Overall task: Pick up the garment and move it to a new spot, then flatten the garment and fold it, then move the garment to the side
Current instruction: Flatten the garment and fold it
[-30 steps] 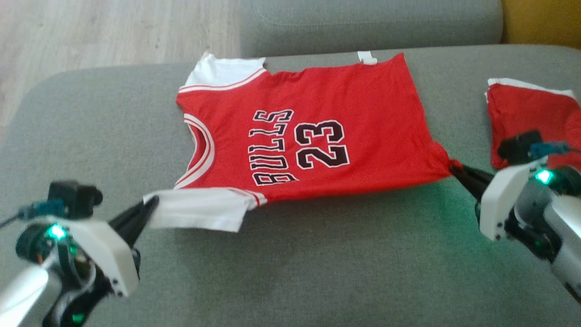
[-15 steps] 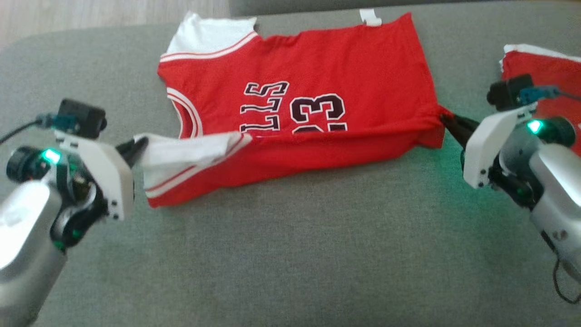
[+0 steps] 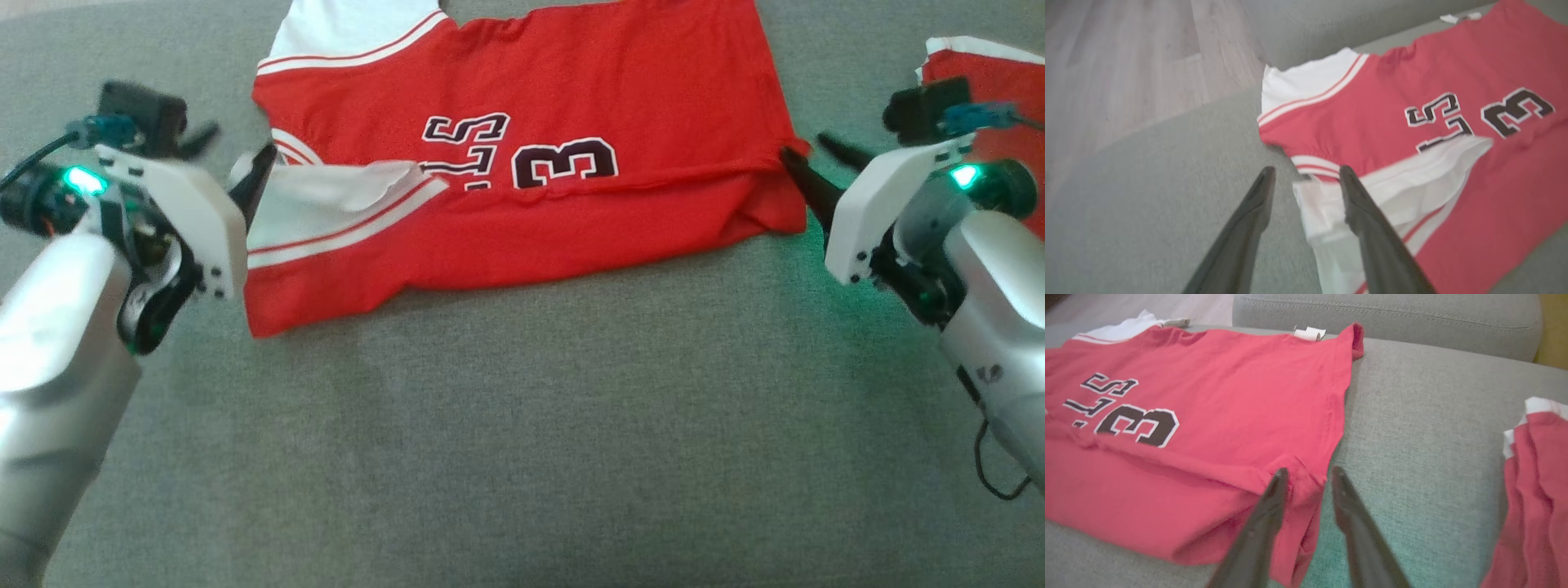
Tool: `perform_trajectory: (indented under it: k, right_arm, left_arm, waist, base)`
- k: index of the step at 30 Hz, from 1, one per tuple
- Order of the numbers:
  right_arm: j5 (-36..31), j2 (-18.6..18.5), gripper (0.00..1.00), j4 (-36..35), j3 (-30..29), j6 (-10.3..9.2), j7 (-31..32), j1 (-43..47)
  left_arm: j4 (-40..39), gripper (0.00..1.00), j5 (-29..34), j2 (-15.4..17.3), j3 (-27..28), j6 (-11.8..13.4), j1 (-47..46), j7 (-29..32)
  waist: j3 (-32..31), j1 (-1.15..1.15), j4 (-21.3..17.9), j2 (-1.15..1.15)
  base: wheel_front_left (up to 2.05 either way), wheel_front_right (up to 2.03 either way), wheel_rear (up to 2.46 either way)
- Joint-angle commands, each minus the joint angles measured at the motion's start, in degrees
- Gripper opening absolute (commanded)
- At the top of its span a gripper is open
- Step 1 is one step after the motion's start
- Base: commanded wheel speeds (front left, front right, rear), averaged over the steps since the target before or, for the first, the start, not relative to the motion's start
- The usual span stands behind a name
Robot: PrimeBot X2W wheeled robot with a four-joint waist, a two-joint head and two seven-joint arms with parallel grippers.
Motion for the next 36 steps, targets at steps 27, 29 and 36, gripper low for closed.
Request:
perform_trajectory:
  k: [27,29,36]
  right_arm:
    - [-27.57,20.98,1.00,-26.68,-42.14,-0.05,-26.30,29.25]
    - [-28.57,21.73,1.00,-28.50,-43.15,-0.05,-26.30,33.13]
    - [-26.96,22.11,1.00,-31.49,-41.95,-0.05,-26.30,38.56]
  left_arm:
    - [-20.54,1.00,13.65,-15.77,24.04,15.33,27.00,-35.61]
    - [-20.43,1.00,15.12,-17.12,25.00,14.84,30.15,-35.62]
    - [-18.38,1.00,19.09,-21.10,27.39,11.87,35.13,-35.62]
  waist:
    - [-11.50,-0.01,1.57,0.00]
    - [-11.78,-0.01,1.66,0.00]
    - [-10.68,-0.01,1.35,0.00]
  base:
    - [0.00,0.00,0.00]
    - [0.00,0.00,0.00]
    - [0.00,0.00,0.00]
